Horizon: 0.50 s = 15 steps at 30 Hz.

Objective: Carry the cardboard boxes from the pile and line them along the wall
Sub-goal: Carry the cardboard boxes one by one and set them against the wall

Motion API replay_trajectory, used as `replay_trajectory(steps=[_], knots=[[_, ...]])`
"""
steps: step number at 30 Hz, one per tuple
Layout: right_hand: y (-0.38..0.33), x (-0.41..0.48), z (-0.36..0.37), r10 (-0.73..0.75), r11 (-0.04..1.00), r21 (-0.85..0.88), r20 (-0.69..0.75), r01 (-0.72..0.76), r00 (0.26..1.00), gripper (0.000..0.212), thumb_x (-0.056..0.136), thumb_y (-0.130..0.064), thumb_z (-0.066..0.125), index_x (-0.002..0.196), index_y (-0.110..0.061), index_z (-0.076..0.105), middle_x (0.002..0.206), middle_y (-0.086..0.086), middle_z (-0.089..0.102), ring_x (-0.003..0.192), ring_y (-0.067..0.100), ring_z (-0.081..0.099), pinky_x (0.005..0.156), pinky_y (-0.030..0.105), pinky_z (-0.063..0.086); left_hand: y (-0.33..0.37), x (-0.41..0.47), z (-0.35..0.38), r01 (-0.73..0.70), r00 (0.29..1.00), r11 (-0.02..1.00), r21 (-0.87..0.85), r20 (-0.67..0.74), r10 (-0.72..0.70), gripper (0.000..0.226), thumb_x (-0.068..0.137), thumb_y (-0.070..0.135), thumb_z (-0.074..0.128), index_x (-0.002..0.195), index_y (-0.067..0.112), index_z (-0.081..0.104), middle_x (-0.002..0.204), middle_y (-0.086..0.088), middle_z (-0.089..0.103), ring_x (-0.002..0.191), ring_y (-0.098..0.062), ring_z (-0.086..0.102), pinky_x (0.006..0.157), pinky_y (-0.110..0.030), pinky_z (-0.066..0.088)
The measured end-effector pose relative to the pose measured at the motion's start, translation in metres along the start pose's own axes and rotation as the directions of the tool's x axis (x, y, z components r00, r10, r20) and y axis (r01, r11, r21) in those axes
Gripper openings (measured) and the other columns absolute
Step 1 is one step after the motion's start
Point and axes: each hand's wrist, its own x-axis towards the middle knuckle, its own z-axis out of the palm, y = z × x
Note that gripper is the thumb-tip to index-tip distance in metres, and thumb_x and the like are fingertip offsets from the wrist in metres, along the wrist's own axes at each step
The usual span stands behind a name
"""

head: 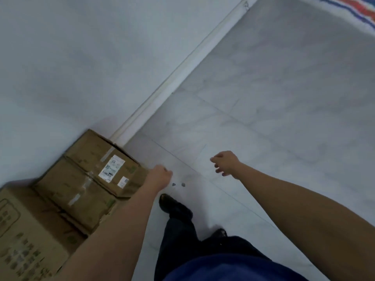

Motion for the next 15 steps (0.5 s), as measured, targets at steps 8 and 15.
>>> replay_trajectory(steps=[8, 15], knots=[[0.110, -0.066, -0.180, 0.061, 0.984, 0.176, -0.281, -0.011, 0.958, 0.026, 0.094, -0.028, 0.063, 0.110, -0.007, 0.068, 0.096, 0.014, 0.070, 0.075, 0.023, 0.068, 0.069, 0.034, 0.055, 0.210, -0.052, 0.078, -0.347, 0.937, 0.910, 0.228, 0.117, 0.328, 0.024, 0.092, 0.030, 0.058, 0.099, 0.007, 0.063, 0.099, -0.015, 0.069, 0.096, -0.032, 0.066, 0.079, -0.036, 0.053], [0.211, -0.090, -0.335, 0.245, 0.897, 0.437, -0.372, -0.064, 0.895, 0.029, 0.093, -0.027, 0.066, 0.112, -0.006, 0.064, 0.088, 0.009, 0.065, 0.066, 0.021, 0.064, 0.060, 0.028, 0.051, 0.385, -0.067, 0.169, -0.521, 0.850, 0.758, 0.392, 0.318, 0.420, 0.026, 0.094, 0.028, 0.056, 0.107, 0.005, 0.061, 0.101, -0.019, 0.069, 0.077, -0.026, 0.064, 0.069, -0.032, 0.051]])
